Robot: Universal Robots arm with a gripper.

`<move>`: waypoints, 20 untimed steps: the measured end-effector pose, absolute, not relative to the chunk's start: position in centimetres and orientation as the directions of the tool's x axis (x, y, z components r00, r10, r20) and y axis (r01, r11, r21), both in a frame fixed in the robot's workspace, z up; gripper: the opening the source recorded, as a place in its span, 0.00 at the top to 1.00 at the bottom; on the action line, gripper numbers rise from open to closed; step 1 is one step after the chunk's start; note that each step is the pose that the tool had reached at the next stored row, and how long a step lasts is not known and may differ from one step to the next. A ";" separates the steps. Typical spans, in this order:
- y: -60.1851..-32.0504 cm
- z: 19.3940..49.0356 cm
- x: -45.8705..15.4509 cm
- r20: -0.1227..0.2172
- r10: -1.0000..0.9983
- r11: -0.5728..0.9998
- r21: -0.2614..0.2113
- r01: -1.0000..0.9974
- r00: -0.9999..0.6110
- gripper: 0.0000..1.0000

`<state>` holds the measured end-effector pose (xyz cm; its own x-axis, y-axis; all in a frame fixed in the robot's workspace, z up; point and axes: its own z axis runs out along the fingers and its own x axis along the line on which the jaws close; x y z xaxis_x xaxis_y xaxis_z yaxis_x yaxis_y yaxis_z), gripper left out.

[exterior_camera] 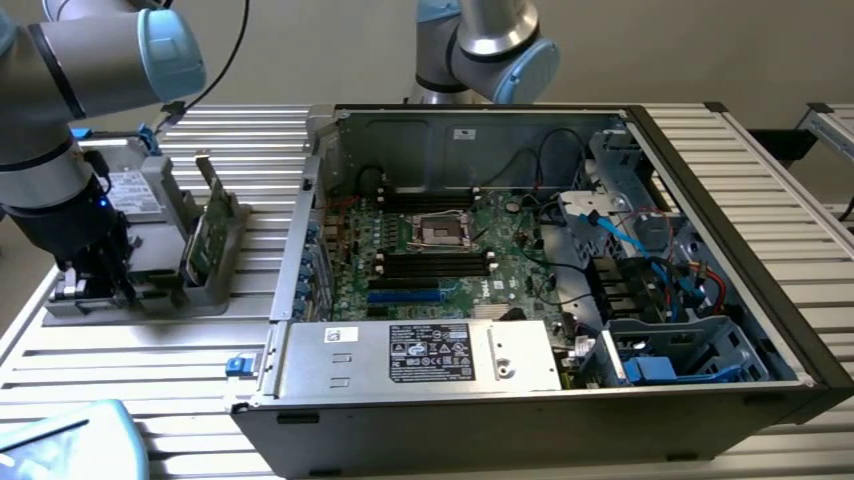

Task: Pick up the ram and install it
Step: 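Pick up the ram and move it above insertion slot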

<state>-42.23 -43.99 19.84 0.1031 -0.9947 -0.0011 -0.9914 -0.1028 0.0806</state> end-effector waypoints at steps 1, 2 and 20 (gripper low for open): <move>-44.0 19.8 -42.2 -0.001 -0.995 -0.103 0.081 -0.991 0.103 0.87; -44.0 19.8 -42.2 -0.001 -0.995 -0.103 0.081 -0.991 0.103 0.87; -44.0 21.4 -41.9 -0.013 -0.995 -0.104 0.084 -0.991 0.103 0.87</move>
<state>-41.91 -44.02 21.45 0.1030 -0.9946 -0.0133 -0.9911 -0.1037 0.0839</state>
